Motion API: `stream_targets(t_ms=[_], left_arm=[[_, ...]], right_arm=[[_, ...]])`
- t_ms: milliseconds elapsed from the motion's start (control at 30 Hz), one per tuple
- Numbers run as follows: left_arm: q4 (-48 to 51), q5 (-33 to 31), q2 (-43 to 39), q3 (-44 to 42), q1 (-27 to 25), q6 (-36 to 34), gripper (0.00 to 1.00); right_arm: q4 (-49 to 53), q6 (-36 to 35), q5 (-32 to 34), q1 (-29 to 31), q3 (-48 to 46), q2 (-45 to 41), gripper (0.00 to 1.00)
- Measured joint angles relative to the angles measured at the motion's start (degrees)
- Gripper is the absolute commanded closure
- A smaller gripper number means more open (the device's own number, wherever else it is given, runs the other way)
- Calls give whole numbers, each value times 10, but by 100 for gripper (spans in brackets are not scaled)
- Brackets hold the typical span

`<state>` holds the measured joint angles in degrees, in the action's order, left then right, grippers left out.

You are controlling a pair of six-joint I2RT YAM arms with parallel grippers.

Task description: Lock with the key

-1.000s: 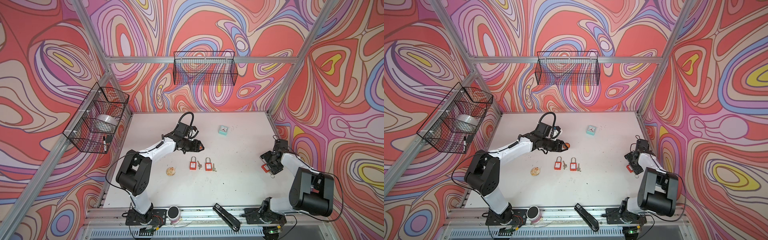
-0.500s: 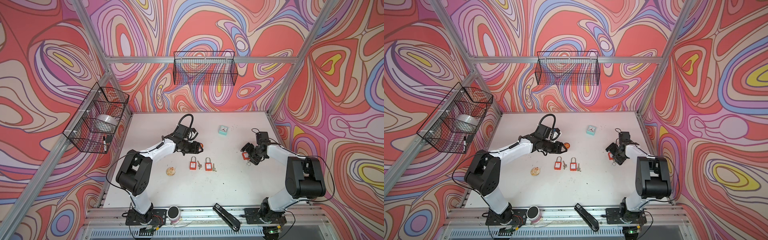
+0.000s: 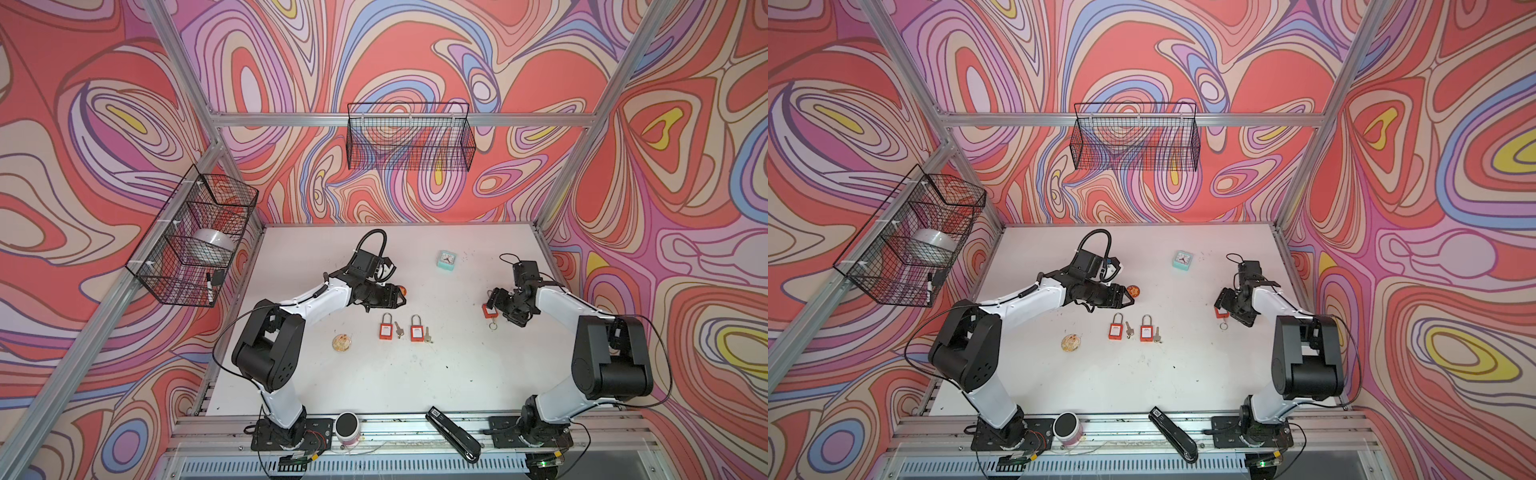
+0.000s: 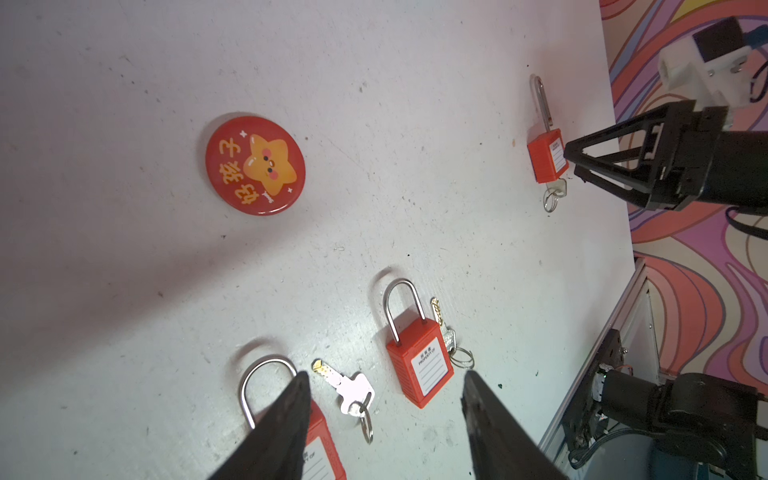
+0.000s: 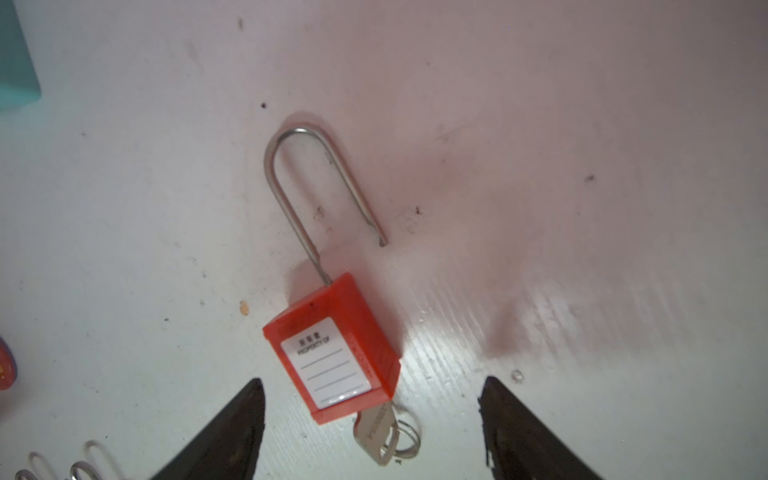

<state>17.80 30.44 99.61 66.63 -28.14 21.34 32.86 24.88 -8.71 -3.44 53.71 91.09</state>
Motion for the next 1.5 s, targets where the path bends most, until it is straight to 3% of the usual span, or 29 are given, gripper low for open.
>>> stream_targets(t_ms=[367, 633, 767, 1000, 1500], left_arm=[[-2, 2, 0, 0, 0, 6, 40], [-5, 3, 0, 0, 0, 14, 40], [-9, 8, -1, 0, 0, 22, 40], [-37, 23, -13, -8, 0, 49, 40], [-172, 101, -17, -33, 0, 166, 42]], right_arm=[[5, -78, -35, 13, 43, 59, 38], [31, -109, 6, 78, 63, 92, 53], [42, -121, 33, 100, 69, 92, 69], [58, -138, 46, 107, 85, 93, 76], [-62, -197, -148, 260, 71, -17, 77]])
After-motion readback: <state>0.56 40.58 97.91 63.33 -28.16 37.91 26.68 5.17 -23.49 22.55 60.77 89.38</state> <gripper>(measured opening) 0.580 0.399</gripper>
